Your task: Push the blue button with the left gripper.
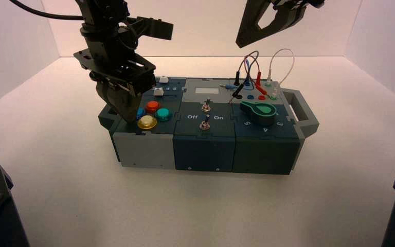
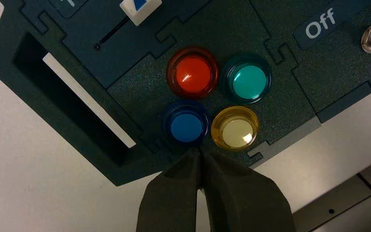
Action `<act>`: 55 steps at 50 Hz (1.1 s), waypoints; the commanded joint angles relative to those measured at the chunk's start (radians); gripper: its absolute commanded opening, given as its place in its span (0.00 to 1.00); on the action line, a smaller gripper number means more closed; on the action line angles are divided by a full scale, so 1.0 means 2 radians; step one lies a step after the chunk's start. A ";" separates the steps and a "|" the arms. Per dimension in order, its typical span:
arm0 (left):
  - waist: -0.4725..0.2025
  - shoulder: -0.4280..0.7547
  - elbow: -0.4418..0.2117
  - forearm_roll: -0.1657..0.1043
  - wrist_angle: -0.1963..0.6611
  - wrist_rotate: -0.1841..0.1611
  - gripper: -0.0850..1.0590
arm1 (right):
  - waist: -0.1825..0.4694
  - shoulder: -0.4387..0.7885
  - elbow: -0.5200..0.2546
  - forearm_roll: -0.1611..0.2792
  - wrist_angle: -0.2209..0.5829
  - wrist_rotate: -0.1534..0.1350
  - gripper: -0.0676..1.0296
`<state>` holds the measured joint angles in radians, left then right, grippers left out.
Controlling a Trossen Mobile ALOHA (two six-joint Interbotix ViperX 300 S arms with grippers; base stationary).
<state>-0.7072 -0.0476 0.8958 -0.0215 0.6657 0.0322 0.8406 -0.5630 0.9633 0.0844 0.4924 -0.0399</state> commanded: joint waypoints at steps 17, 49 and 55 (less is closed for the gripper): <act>0.002 -0.064 -0.033 0.005 0.006 0.001 0.05 | 0.003 -0.005 -0.008 0.002 -0.005 -0.001 0.04; 0.002 0.053 -0.032 0.010 -0.009 0.006 0.05 | 0.003 -0.006 -0.007 0.002 -0.005 -0.001 0.04; 0.001 0.028 -0.035 0.010 -0.001 0.005 0.05 | 0.003 -0.007 -0.007 0.002 -0.005 -0.001 0.04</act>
<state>-0.7072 0.0153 0.8161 -0.0031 0.6443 0.0414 0.8422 -0.5676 0.9633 0.0844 0.4893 -0.0399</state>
